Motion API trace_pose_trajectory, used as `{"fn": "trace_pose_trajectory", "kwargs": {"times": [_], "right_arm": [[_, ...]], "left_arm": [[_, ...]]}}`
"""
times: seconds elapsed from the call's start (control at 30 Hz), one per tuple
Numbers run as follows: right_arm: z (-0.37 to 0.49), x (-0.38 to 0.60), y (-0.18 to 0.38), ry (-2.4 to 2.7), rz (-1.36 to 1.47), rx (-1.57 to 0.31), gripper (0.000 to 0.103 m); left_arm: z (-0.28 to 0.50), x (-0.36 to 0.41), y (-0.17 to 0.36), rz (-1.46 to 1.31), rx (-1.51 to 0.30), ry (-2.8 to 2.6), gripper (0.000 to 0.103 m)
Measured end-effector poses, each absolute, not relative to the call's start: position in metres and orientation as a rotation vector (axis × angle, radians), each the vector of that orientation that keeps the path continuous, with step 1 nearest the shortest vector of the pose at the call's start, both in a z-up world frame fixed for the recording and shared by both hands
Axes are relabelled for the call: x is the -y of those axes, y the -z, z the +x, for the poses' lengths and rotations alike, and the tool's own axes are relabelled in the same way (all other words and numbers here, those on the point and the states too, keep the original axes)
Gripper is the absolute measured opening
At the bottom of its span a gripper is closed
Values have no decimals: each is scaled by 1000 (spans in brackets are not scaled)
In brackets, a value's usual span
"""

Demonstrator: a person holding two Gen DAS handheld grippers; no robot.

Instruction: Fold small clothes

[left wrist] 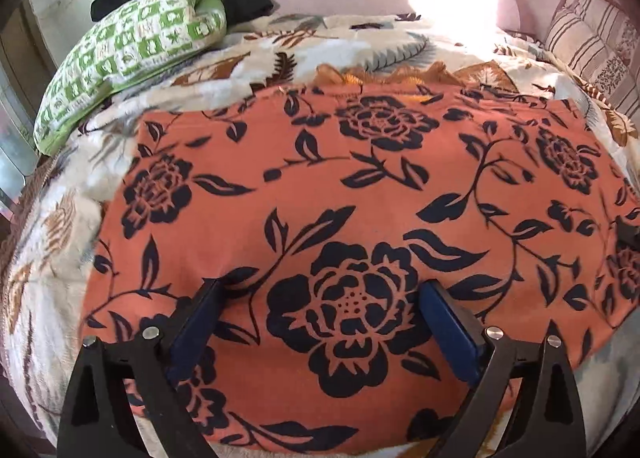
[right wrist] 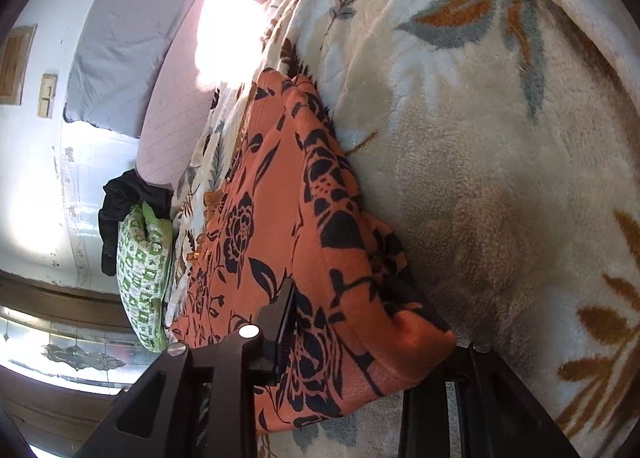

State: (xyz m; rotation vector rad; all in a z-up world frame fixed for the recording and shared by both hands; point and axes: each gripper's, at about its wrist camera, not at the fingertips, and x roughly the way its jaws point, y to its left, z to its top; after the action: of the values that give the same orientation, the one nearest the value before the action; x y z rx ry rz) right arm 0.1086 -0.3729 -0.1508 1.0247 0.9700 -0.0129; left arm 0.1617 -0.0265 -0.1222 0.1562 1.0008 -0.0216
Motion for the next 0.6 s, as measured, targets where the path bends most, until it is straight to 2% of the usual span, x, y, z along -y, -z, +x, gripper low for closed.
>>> {"fn": "trace_pose_trajectory", "kwargs": {"times": [0.13, 0.2, 0.23, 0.33, 0.47, 0.6], "right_arm": [[111, 370, 145, 26, 980, -983, 27], [112, 365, 142, 35, 939, -989, 27], [114, 364, 142, 40, 927, -995, 26], [120, 356, 128, 39, 860, -997, 21], [135, 316, 62, -40, 673, -917, 17], [147, 228, -6, -190, 460, -819, 13]], "left_arm": [[150, 13, 94, 123, -898, 28, 98], [157, 9, 110, 146, -942, -20, 98], [168, 9, 135, 158, -1054, -4, 99], [165, 11, 139, 183, -1007, 0, 103], [159, -22, 114, -23, -996, 62, 103], [126, -89, 63, -215, -830, 27, 103]]}}
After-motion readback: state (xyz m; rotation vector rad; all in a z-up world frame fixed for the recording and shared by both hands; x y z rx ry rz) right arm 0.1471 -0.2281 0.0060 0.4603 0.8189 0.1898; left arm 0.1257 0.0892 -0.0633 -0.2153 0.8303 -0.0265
